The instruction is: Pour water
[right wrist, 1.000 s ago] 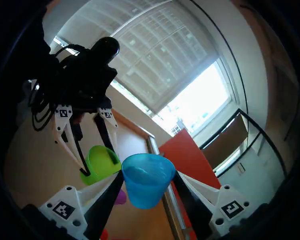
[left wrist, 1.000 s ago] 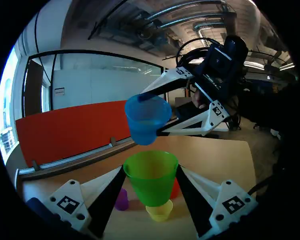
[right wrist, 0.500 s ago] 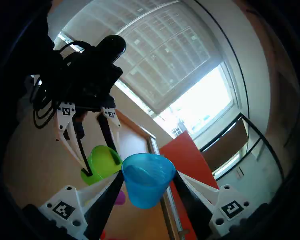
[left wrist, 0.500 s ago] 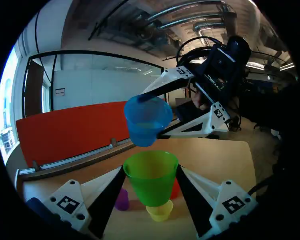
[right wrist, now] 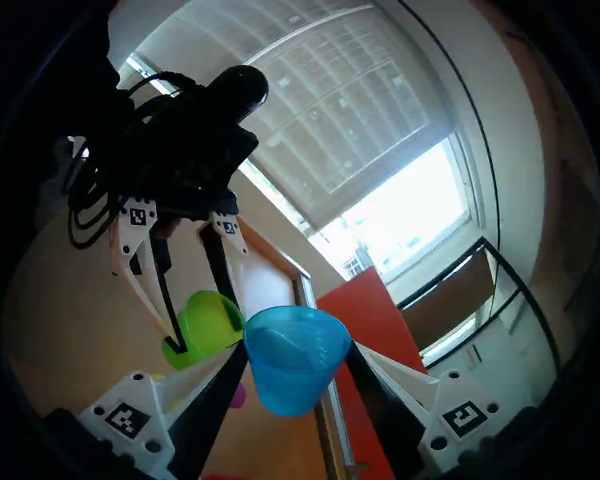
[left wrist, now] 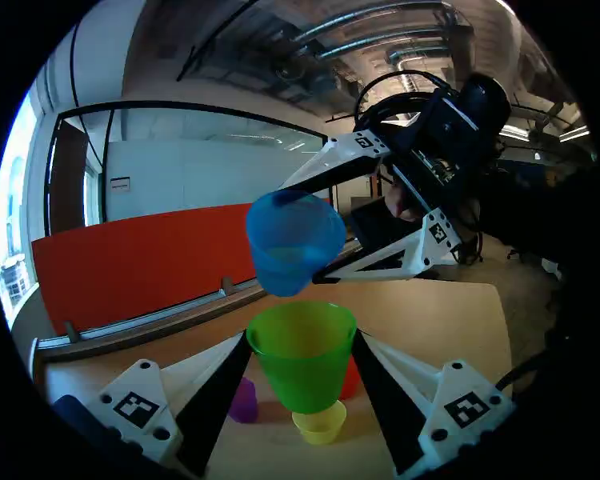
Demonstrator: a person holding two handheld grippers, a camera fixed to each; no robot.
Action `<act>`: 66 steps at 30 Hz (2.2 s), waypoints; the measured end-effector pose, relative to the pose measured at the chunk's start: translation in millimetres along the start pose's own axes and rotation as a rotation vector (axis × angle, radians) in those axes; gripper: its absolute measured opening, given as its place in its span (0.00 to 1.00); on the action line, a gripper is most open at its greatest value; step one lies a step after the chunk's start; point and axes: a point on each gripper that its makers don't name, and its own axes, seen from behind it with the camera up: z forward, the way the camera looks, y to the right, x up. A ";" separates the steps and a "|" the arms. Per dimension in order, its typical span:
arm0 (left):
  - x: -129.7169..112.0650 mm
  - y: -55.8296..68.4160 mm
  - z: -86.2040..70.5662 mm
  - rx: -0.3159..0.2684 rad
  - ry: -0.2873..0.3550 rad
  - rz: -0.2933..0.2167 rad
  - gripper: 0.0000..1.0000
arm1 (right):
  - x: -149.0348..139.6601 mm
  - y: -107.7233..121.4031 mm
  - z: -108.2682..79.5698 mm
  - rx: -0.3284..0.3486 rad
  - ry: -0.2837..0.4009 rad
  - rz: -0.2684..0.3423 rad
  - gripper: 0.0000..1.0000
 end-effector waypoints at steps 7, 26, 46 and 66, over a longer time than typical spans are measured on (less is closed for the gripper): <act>0.7 0.4 0.5 -0.001 0.001 0.003 0.88 | -1.5 -0.2 1.0 -0.001 -0.005 -0.036 0.91; 3.6 0.9 0.9 0.001 0.006 0.006 0.88 | 1.8 6.7 1.4 -0.037 -0.014 -0.112 0.91; 5.7 2.2 1.4 0.000 0.009 0.010 0.88 | -0.4 8.0 3.5 -0.055 -0.029 -0.170 0.92; 5.6 3.4 1.4 -0.002 0.010 0.013 0.88 | 3.3 11.4 5.4 -0.065 -0.036 -0.221 0.92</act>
